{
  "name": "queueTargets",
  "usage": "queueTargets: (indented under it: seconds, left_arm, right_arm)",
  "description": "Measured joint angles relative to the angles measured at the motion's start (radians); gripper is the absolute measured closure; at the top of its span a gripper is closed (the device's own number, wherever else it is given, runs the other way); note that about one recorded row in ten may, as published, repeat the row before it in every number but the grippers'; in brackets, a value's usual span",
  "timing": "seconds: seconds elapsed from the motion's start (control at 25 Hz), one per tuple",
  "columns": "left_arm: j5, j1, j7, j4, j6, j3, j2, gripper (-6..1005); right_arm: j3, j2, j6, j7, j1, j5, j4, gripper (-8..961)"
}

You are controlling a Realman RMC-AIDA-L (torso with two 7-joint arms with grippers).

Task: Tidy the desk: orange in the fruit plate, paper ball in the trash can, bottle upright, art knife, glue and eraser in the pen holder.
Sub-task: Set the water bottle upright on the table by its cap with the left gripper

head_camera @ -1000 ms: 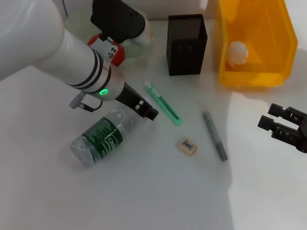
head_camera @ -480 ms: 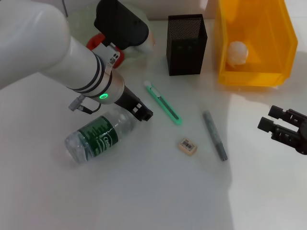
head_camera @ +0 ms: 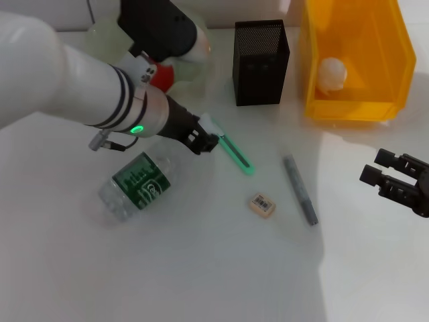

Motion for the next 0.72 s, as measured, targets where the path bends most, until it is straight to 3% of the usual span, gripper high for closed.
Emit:
queueTargets:
  seconds: [0.08, 0.16, 0.2, 0.24, 0.36, 0.6, 0.72]
  left_arm:
    - [-0.004, 0.056, 0.031, 0.061, -0.024, -0.016, 0.000, 561]
    - [-0.004, 0.056, 0.031, 0.061, -0.024, -0.016, 0.000, 561]
    - [-0.029, 0.135, 0.083, 0.146, -0.074, -0.043, -0.001, 561]
    - [-0.029, 0.135, 0.083, 0.146, -0.074, -0.043, -0.001, 561]
    - [-0.180, 0.221, 0.211, 0.183, -0.102, -0.107, 0.002, 562]
    - [-0.483, 0.259, 0.443, 0.127, -0.057, -0.251, 0.004, 562]
    - [-0.513, 0.260, 0.474, 0.115, -0.047, -0.266, 0.004, 562]
  right_arm:
    - [0.000, 0.000, 0.001, 0.000, 0.003, 0.000, 0.001, 222]
    - [0.000, 0.000, 0.001, 0.000, 0.004, 0.000, 0.001, 222]
    - [0.000, 0.000, 0.001, 0.000, 0.005, 0.001, 0.001, 222]
    - [0.000, 0.000, 0.001, 0.000, 0.006, 0.004, 0.001, 222]
    - [0.009, 0.000, 0.001, 0.000, 0.008, 0.007, 0.001, 222]
    - [0.014, 0.003, 0.002, 0.000, 0.022, 0.008, 0.001, 222]
    - [0.014, 0.009, 0.004, 0.000, 0.030, 0.009, 0.001, 222]
